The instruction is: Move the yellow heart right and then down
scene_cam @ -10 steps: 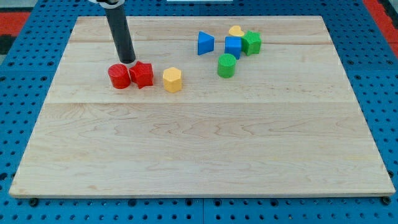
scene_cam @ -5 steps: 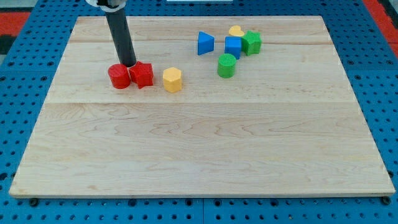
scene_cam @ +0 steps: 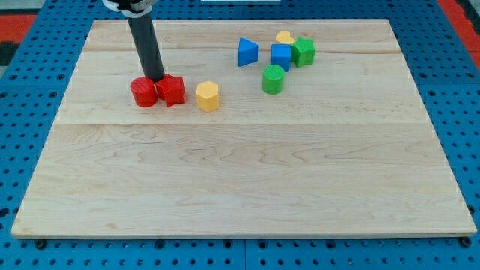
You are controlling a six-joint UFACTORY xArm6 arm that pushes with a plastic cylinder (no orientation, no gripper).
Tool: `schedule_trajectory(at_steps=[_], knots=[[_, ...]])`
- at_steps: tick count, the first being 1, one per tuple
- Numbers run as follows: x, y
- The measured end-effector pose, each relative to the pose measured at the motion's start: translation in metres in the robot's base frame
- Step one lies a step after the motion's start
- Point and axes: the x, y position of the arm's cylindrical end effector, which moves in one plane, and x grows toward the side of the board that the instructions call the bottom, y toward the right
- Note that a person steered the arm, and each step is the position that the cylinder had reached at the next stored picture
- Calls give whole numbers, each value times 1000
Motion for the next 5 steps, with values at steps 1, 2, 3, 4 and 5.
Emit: schedule_trajectory(at_steps=[1, 2, 3, 4, 5], knots=[[-25, 0], [-66, 2], [-99, 16], [-112, 61], [-114, 115]])
